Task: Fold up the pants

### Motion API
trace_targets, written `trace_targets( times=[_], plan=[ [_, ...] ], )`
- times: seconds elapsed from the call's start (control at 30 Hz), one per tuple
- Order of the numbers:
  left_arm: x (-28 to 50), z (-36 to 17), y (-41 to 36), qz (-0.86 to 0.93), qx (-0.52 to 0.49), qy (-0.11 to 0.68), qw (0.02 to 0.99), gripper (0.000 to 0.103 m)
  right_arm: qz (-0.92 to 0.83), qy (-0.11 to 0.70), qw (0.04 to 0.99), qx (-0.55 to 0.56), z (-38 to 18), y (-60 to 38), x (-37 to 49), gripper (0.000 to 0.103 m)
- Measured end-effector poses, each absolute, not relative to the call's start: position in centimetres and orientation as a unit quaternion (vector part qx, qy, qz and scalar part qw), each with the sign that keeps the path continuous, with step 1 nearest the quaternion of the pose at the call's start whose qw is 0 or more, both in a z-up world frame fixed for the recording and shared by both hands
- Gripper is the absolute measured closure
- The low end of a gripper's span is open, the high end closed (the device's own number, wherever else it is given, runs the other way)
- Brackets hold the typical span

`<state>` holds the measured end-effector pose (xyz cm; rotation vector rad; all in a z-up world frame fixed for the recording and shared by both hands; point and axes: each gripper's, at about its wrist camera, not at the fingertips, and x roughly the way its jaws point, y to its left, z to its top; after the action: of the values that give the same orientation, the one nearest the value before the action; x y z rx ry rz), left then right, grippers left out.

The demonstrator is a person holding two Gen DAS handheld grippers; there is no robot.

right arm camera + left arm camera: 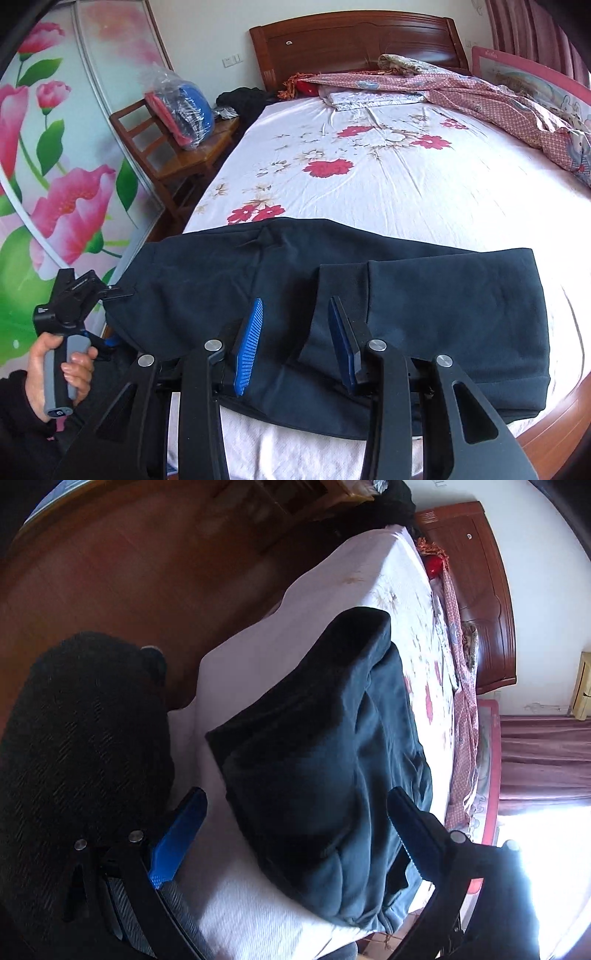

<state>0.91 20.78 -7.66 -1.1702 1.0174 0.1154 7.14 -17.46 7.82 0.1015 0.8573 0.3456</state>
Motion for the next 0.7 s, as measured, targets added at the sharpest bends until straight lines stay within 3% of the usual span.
trace_targets(
  times=[0.13,0.2,0.23,0.3,0.37,0.53,0.7],
  plan=[
    [1.5,-7.9,20.7,0.06,-0.543,0.431,0.718,0.009,0.165,0.411,0.895,0.046,7.8,-17.6,6.7,0.066],
    [1.1,-7.9,20.5,0.067,-0.536,0.424,0.727,0.025,0.163,0.415,0.893,0.052,7.6,-18.0,6.7,0.066],
    [0.8,-8.0,20.5,0.08,-0.522,0.433,0.731,0.042,0.159,0.419,0.892,0.056,7.4,-18.2,6.7,0.066],
    [0.5,-7.6,21.1,0.068,-0.522,0.427,0.735,0.051,0.158,0.426,0.888,0.068,7.1,-18.5,6.8,0.064],
    [0.5,-7.4,21.6,0.064,-0.512,0.431,0.74,0.061,0.153,0.426,0.889,0.071,6.8,-18.6,6.6,0.05],
    [0.4,-4.8,21.6,0.072,-0.473,0.428,0.767,0.078,0.159,0.418,0.891,0.078,6.7,-18.9,5.7,0.05],
    [1.1,-0.4,20.8,0.049,-0.447,0.397,0.8,0.082,0.119,0.44,0.88,0.132,5.0,-21.8,5.5,0.05]
  ],
)
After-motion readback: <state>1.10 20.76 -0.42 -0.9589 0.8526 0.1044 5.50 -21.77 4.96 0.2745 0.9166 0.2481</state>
